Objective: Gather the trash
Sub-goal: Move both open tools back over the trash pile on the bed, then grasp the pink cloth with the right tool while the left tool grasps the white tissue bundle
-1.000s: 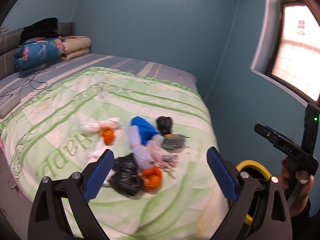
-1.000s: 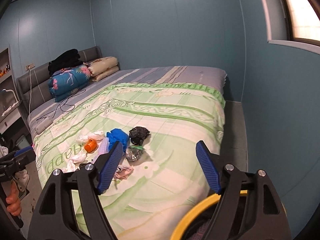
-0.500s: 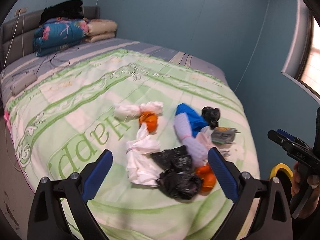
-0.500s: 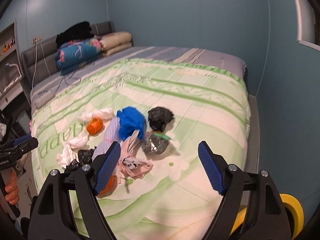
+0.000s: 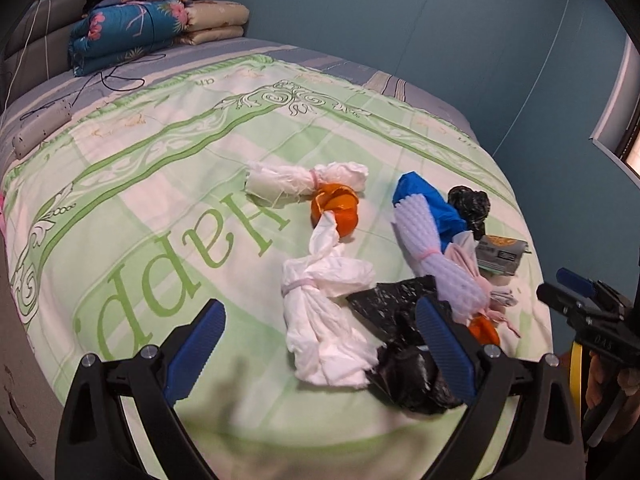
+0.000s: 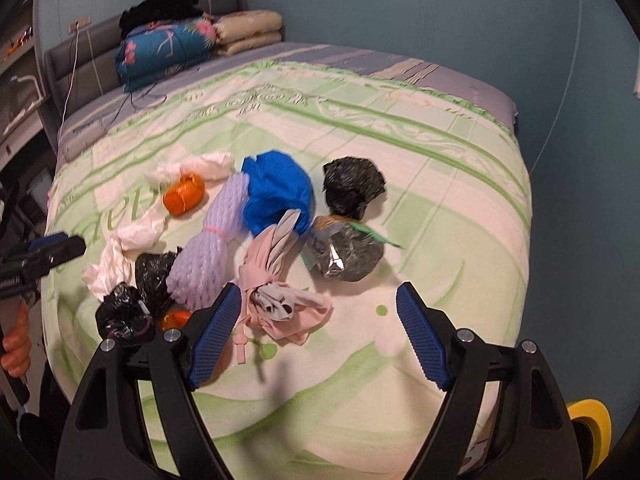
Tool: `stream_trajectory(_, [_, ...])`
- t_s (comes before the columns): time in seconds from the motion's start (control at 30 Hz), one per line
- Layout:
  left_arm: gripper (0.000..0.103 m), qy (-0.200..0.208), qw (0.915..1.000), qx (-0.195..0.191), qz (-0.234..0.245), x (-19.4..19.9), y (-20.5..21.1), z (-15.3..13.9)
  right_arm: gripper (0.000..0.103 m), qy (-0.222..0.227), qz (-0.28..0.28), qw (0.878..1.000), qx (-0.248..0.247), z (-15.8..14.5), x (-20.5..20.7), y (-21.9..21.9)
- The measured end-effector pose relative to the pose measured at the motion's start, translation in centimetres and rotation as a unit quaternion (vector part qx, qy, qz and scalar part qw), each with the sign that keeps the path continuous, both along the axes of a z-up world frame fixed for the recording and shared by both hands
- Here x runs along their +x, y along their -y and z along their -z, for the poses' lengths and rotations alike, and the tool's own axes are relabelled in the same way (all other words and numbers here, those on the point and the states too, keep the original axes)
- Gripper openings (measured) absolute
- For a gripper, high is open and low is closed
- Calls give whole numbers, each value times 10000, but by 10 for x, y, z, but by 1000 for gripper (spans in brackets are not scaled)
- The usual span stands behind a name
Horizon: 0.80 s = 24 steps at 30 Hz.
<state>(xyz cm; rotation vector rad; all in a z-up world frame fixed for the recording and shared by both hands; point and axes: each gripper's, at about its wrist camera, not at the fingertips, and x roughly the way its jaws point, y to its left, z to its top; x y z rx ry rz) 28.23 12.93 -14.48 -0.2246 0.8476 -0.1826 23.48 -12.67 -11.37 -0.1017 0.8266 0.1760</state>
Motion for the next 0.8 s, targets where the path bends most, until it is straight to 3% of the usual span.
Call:
stream_trajectory(0.57, [92, -400, 9988, -152, 246, 63, 14, 26, 76, -500, -235, 9983, -180, 32, 24, -16])
stream_trajectory(0.8, [79, -655, 9971, -206, 336, 70, 16, 42, 69, -744, -314, 9965, -206, 45, 34, -19])
